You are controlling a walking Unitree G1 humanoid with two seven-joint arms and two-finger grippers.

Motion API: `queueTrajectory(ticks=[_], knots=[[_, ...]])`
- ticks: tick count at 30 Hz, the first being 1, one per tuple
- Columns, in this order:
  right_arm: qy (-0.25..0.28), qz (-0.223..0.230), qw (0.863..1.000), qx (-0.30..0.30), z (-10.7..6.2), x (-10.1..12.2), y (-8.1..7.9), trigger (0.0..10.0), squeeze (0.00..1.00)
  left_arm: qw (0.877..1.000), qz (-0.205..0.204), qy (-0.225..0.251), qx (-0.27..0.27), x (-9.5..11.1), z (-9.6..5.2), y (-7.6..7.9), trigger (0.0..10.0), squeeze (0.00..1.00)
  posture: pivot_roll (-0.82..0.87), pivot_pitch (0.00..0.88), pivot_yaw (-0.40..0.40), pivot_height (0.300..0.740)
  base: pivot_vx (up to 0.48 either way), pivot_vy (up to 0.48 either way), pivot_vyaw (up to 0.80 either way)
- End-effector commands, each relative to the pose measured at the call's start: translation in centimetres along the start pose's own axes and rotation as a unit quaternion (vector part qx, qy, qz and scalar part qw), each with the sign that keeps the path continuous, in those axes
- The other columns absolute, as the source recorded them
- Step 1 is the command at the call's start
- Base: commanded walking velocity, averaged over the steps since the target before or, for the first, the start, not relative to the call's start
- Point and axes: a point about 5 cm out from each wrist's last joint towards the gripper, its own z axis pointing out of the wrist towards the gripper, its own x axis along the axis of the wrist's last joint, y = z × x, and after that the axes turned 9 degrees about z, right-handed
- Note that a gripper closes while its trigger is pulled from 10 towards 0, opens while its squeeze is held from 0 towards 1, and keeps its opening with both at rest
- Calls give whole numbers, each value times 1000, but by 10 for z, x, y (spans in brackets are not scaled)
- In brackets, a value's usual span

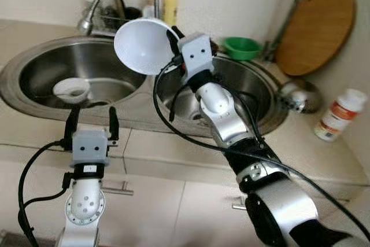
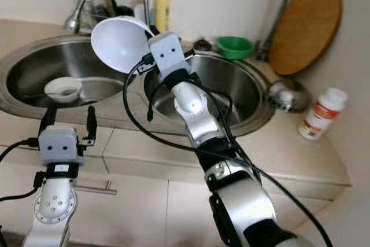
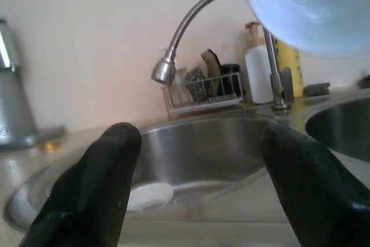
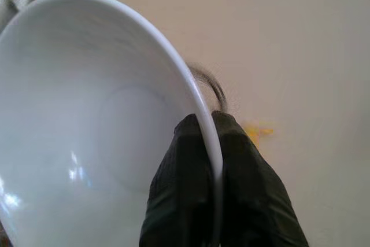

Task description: Kitchen organization

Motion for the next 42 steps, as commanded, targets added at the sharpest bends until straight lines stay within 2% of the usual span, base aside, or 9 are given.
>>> queueTrajectory(ticks=[1, 12, 13, 19, 29, 33, 34, 35, 42], knots=[[-39, -16, 999, -33, 4, -6, 12, 10000, 0, 1000, 1, 11, -3, 3, 1, 1, 10000, 0, 162, 0, -89, 740, 0, 0, 0], [-189, -113, 975, -31, 3, -37, 22, 10000, 0, 1000, 2, 10, -3, 2, 1, 3, 10000, 0, 178, 0, -100, 740, 0, 0, 0], [-204, -148, 968, -6, 1, -42, 18, 10000, 0, 1000, 3, 9, -2, 2, 1, 3, 10000, 0, 180, 0, -101, 740, 0, 0, 0], [-265, -233, 933, 66, -15, -66, 8, 10000, 0, 1000, 3, 8, -3, 2, 1, 4, 10000, 0, 177, 0, -103, 740, 0, 0, 0], [-344, -241, 898, 129, -38, -92, 2, 10000, 0, 1000, 0, 4, -8, 1, 0, 7, 10000, 0, 171, 0, -104, 740, 0, 0, 0], [-360, -231, 892, 148, -44, -98, -1, 10000, 0, 1000, -1, 3, -8, 1, 0, 7, 10000, 0, 170, 0, -103, 740, 0, 0, 0], [-363, -222, 892, 151, -46, -99, -1, 10000, 200, 1000, 0, 2, -9, 1, 0, 7, 10000, 0, 169, 0, -104, 740, 0, 0, 0], [-366, -204, 896, 150, -46, -99, -1, 10000, 1000, 1000, 0, 1, -9, 0, 0, 7, 10000, 0, 165, 0, -103, 740, 0, 0, 0], [-347, -170, 916, 112, -39, -92, 5, 10000, 1000, 1000, -1, -2, -12, -1, -2, 7, 10000, 0, 159, 0, -97, 740, 0, 0, 0]])
